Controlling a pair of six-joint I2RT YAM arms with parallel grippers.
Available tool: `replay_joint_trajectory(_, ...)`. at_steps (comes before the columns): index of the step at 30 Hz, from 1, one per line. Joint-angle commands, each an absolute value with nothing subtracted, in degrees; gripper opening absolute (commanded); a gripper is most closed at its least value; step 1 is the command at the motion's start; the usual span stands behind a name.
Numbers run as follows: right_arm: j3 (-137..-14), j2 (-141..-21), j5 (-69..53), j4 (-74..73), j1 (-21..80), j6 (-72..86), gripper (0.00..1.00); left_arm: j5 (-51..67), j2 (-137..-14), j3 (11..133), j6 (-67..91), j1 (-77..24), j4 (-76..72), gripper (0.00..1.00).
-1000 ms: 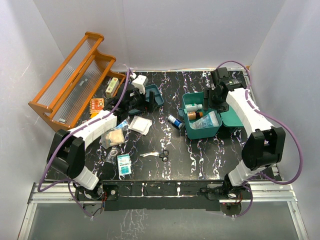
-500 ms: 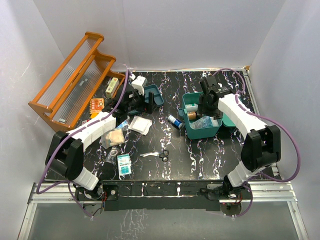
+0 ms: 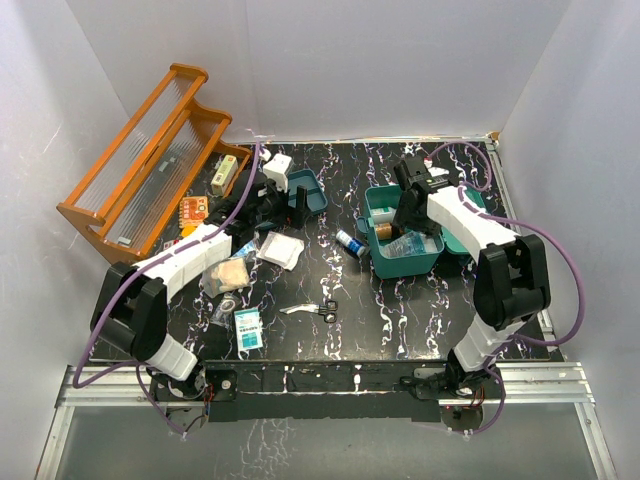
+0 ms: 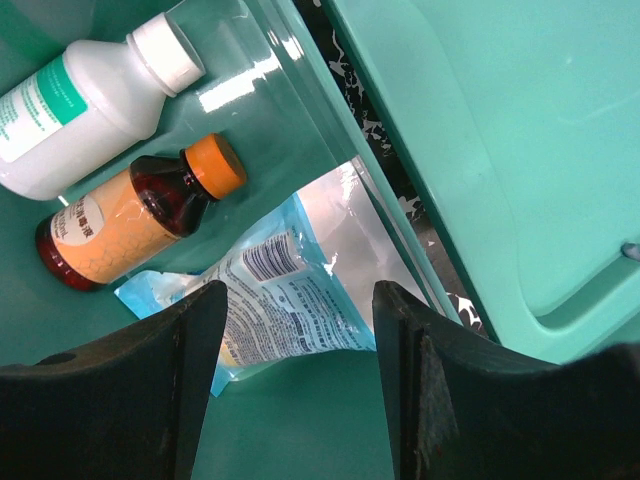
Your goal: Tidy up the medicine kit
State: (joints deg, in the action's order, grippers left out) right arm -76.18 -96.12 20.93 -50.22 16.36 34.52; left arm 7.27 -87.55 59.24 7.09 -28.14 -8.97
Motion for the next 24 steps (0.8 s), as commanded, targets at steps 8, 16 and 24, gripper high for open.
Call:
replay_joint_trajectory(8, -74.3, -99.4, 24.8, -48.8, 16.3, 41.6, 0.47, 5.7, -92.5, 62.2, -2.1, -26.9, -9.4, 0.88)
replay_joint_trajectory(16, -75.0, -104.1, 18.4, -46.7, 16.0, 41.7, 0.44, 6.4, -97.6, 65.7, -5.0, -25.5, -8.5, 0.88)
replay_joint_trajectory(24, -80.5, -103.1, 23.1, -49.6, 15.8, 41.2, 0.48, 11.4, -99.9, 68.8, -9.5, -23.9, -6.3, 0.88)
